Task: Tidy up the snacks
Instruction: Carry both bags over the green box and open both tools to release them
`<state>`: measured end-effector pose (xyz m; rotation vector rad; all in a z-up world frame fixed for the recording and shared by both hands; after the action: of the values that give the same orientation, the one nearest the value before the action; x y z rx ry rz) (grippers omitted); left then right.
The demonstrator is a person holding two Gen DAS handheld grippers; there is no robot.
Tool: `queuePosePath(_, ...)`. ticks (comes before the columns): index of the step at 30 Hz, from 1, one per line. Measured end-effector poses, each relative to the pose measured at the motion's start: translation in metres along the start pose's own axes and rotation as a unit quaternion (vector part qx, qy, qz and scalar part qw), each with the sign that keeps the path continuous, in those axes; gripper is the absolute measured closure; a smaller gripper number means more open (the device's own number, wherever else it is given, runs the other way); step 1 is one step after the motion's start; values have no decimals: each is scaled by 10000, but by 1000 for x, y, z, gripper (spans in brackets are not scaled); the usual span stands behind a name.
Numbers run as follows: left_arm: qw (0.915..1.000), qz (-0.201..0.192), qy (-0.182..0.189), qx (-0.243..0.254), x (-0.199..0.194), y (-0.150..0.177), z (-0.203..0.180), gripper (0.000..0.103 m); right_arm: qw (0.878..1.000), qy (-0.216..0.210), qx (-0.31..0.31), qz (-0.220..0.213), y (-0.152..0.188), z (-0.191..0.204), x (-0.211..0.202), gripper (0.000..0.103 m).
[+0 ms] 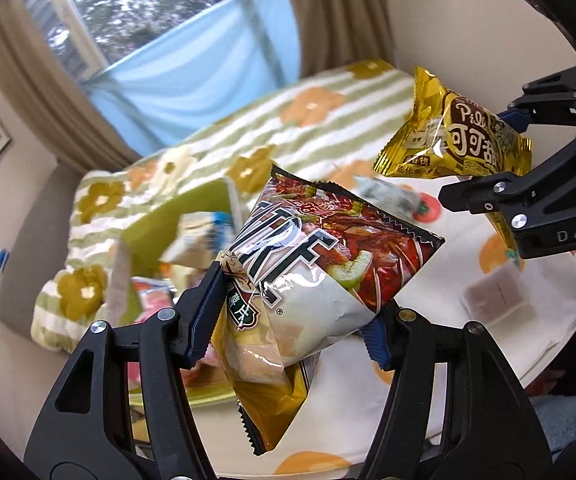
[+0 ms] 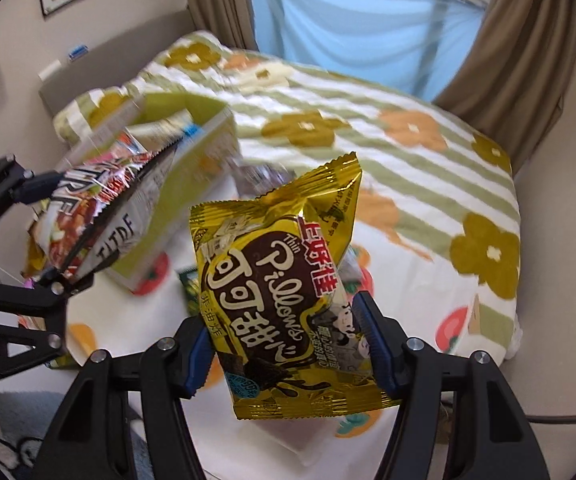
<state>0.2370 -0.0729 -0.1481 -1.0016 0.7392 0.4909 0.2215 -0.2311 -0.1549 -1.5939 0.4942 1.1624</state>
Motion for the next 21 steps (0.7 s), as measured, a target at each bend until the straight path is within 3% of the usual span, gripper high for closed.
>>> queuePosePath(11,9967,-12,72,-805,6,13,123,45,9982,-334,53,-493,-76,82,-5,43)
queuePosePath(21,9937,210,424,-1013,67,12,226,45,9954,-526,623,-498,-138,146,44,43)
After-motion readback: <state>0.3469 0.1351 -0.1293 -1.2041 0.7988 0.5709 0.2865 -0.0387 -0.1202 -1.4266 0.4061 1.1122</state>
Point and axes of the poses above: each gripper's, at about its wrist camera, not at the fingertips, and x roughly the way its jaws point, z to its left, y to its underside, the point moved 8 cm from there along x, roughly the way its jaws point, and after that the axes turned 3 degrees about z, right-handed, at the moved point
